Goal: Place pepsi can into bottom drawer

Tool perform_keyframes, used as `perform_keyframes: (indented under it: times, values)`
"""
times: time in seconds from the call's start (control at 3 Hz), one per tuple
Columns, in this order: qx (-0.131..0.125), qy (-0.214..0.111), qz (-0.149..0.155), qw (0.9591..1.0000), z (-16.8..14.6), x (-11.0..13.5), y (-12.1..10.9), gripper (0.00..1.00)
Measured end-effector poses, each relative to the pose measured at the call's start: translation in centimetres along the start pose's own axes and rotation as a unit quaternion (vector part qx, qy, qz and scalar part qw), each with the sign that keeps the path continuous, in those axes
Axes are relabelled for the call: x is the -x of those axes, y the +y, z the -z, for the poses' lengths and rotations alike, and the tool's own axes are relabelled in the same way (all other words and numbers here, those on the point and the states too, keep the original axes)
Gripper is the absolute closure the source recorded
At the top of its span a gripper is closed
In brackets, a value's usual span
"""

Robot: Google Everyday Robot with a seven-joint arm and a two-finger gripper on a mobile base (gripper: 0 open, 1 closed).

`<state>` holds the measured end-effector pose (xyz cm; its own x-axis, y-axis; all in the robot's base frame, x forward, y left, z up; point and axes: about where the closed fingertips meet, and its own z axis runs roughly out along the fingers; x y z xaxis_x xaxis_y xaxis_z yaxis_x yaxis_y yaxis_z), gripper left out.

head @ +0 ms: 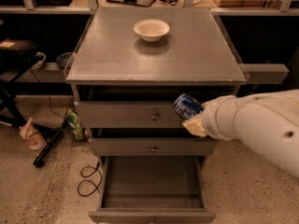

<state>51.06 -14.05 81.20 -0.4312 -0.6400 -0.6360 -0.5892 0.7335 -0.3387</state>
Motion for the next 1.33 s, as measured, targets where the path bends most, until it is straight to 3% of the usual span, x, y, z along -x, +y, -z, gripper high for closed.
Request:
perform_keyframes:
  times: [0.33,0.67,1.33]
  values:
    - [0.012,0.038,0.002,0.9992,-2.3,-2.5,1.5,1.0]
    - [0.012,0.038,0.002,0.9992,-2.3,-2.5,1.6,1.0]
    - [0.018,0.022,-0.033,0.9991,-3.8,-5.2,2.4,1.0]
